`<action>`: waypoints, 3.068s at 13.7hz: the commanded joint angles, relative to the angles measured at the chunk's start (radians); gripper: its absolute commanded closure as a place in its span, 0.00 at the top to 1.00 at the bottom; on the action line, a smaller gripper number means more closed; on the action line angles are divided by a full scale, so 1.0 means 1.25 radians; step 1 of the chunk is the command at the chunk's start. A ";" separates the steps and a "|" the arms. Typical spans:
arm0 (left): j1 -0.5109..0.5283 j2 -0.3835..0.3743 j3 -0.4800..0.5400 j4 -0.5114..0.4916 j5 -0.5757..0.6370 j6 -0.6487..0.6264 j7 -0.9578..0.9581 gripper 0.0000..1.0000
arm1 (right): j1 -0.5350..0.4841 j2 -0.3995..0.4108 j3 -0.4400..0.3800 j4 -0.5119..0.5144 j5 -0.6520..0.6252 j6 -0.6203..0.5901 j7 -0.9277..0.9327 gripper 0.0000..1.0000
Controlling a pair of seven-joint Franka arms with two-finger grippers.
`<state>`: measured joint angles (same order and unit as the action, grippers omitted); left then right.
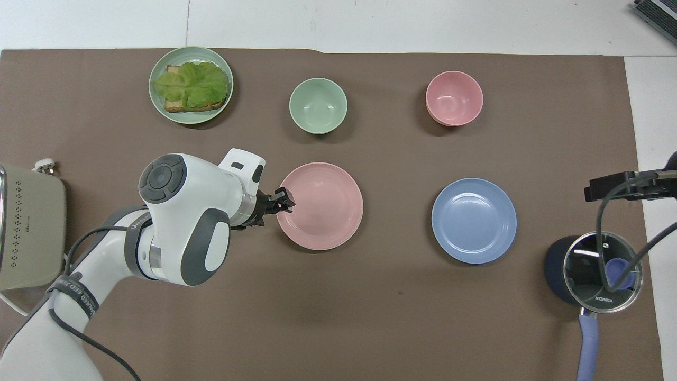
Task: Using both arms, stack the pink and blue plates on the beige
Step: 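Retract the left gripper while the right gripper reaches the blue plate, then grasp the rim of the blue plate with the right gripper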
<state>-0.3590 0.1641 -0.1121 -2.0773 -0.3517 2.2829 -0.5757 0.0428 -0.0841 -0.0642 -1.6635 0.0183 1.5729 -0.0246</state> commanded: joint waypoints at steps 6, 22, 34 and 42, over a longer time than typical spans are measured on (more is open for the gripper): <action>0.202 -0.056 0.015 0.342 0.225 -0.413 0.130 1.00 | -0.012 -0.016 0.002 -0.100 0.030 0.087 -0.028 1.00; 0.296 -0.172 0.027 0.422 0.285 -0.580 0.415 1.00 | -0.011 0.017 0.002 -0.393 0.034 0.400 -0.130 1.00; 0.297 -0.173 0.027 0.422 0.285 -0.580 0.415 1.00 | -0.028 0.163 0.002 -0.435 0.033 0.553 -0.233 0.93; 0.297 -0.173 0.027 0.422 0.285 -0.580 0.415 1.00 | -0.028 0.192 0.002 -0.438 0.034 0.564 -0.225 0.00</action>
<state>0.0053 -0.0479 -0.0741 -1.5493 -0.0107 1.5719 -0.0680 0.0185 0.1571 -0.0657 -2.2019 0.0341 2.2567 -0.2794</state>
